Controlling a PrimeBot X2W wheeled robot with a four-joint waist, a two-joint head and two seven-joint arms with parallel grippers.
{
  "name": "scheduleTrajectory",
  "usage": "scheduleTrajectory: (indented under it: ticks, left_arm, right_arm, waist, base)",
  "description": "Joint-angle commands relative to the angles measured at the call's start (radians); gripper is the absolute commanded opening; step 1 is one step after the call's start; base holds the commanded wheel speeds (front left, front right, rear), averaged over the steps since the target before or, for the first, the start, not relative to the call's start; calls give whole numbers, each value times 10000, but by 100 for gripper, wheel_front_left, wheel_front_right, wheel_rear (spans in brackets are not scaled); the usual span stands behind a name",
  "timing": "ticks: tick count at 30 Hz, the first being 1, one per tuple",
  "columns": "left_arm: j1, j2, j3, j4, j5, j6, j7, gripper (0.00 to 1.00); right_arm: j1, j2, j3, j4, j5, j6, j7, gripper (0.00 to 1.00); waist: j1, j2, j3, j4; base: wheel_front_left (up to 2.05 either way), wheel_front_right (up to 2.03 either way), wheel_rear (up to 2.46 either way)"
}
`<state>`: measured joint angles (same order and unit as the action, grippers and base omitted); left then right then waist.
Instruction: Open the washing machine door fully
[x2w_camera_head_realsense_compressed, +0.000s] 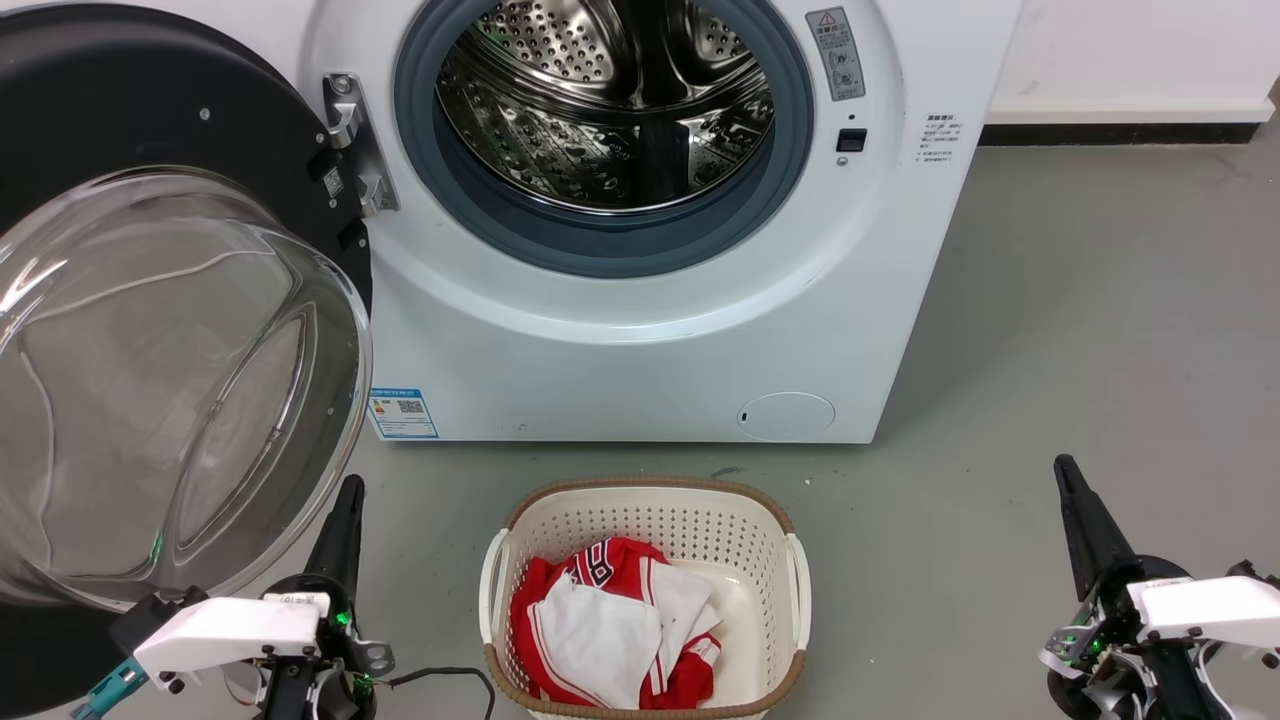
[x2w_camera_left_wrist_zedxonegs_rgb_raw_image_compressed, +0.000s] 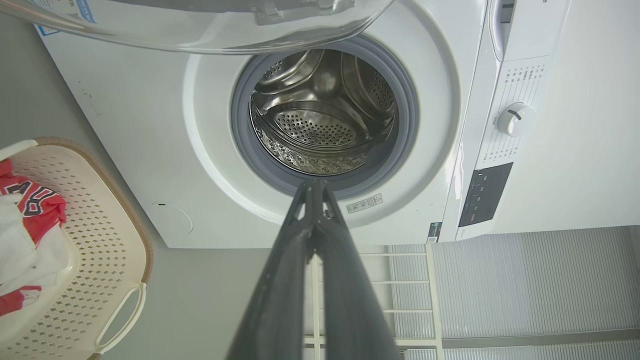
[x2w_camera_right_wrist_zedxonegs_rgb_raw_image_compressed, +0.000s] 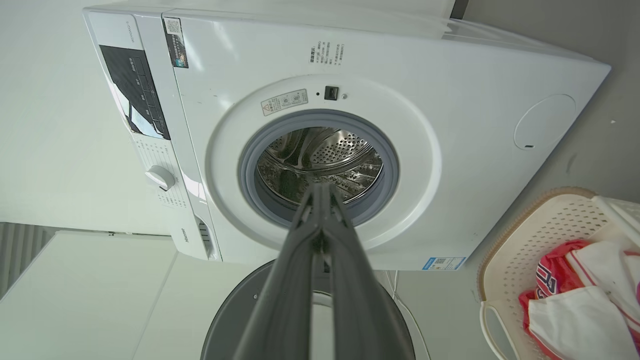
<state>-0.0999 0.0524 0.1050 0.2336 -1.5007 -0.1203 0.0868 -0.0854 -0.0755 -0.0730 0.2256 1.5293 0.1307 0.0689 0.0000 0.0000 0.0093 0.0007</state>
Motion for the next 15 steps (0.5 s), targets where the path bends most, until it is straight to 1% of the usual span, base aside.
scheduleTrajectory:
  ticks: [1,15]
  left_arm:
    - [-102,-6,45,27,-163,-48,79,0]
    - [-134,-31,124,143,-1170,-133,321,0]
  right_arm:
    - [-203,-1,-22,8,162,1,35,0]
    - [-263,32,-104,210,1149,0,212,0]
  waist:
    - [0,0,-3,0]
    - [0,0,-61,-7]
  base:
    - [0,0,0]
    - [0,0,0]
